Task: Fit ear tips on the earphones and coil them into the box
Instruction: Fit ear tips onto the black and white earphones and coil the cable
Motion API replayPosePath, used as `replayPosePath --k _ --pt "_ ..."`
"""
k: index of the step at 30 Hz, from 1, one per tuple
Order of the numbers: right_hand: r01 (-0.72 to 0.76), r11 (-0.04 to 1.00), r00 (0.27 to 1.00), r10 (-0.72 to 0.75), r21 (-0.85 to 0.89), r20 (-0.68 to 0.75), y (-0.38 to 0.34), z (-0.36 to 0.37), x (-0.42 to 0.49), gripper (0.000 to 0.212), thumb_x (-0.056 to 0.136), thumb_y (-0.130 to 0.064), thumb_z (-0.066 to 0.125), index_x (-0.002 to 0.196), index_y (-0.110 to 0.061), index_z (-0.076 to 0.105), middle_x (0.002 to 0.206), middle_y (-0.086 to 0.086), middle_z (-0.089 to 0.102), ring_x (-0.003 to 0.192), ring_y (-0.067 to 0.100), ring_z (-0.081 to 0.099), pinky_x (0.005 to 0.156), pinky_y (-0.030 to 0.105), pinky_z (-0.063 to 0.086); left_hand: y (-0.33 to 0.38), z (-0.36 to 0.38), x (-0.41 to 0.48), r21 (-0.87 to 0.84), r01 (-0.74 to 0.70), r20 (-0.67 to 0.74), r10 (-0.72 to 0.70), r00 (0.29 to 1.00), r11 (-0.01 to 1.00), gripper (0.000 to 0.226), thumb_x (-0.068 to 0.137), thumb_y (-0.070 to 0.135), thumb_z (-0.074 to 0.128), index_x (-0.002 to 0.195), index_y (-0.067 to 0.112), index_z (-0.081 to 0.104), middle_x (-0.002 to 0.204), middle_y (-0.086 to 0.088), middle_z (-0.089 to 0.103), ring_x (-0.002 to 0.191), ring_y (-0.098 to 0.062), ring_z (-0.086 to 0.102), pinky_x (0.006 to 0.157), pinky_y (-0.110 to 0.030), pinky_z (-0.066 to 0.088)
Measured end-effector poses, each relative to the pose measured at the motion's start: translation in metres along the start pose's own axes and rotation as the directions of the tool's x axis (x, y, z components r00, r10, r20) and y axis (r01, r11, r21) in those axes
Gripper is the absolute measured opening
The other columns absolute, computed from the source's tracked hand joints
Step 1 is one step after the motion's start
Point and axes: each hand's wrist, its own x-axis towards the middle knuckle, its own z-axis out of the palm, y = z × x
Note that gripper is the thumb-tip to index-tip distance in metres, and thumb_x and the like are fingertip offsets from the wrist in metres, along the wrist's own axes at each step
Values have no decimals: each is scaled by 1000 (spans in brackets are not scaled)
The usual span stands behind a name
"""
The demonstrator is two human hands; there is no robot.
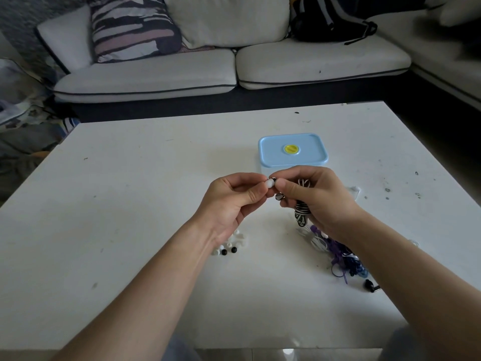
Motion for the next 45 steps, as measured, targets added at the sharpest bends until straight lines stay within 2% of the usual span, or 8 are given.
replayPosePath --k 3,10,16,21,28,33,40,45 --pt "-50 996 999 48 71 22 0 -2 0 14 77 -15 71 87 -9 77 80 14 72 67 22 55 65 25 53 1 0 -1 -2 -3 17 3 1000 1000 13 73 0 69 83 6 69 81 -8 76 75 -15 74 68 -18 57" --pt "45 993 999 -44 -111 10 0 -4 1 7 86 -6 71 91 -4 76 81 17 71 64 17 58 65 28 54 -2 -1 1 16 17 -2 -17 1000 1000 17 65 5 73 82 7 72 79 -9 75 73 -15 73 69 -19 57" --pt "-6 1000 999 6 2 40 0 -3 1 16 77 -15 73 89 -5 76 83 18 71 76 25 60 67 26 53 0 -2 0 13 9 28 -10 1000 1000 18 68 5 72 85 5 69 79 -7 75 73 -13 73 68 -17 56" --pt "31 993 1000 -31 -112 1 1 -5 2 10 81 -9 74 90 -4 75 80 19 70 60 16 57 66 32 53 0 -1 0 56 14 11 -15 1000 998 16 70 4 73 86 6 70 77 -8 74 73 -15 73 69 -18 56" --pt "-47 998 998 46 34 38 1 -4 1 15 77 -14 72 89 -5 76 83 20 68 77 31 51 65 25 53 0 -1 -1 45 1 32 -2 999 999 19 67 6 73 85 6 69 79 -9 74 72 -14 72 69 -19 56" --pt "20 993 1000 -21 -114 -1 0 -5 2 12 79 -12 75 89 -5 76 83 24 68 63 19 57 66 30 53 -2 -1 0 71 13 1 -13 1000 997 15 70 6 74 85 7 71 78 -9 74 72 -14 72 68 -18 56" --pt "-57 998 997 55 26 57 1 -7 2 16 76 -15 73 89 -6 76 85 20 68 69 26 52 65 25 52 0 -1 0 52 12 22 -13 1000 999 18 66 8 74 84 7 71 80 -10 74 73 -15 72 68 -19 56" --pt "23 990 1000 -21 -138 19 -1 -6 2 23 74 -18 75 90 -2 75 88 24 70 57 10 57 67 30 53 0 0 -1 88 14 9 -15 1000 996 19 65 8 74 84 7 71 77 -10 74 71 -14 72 68 -18 56"
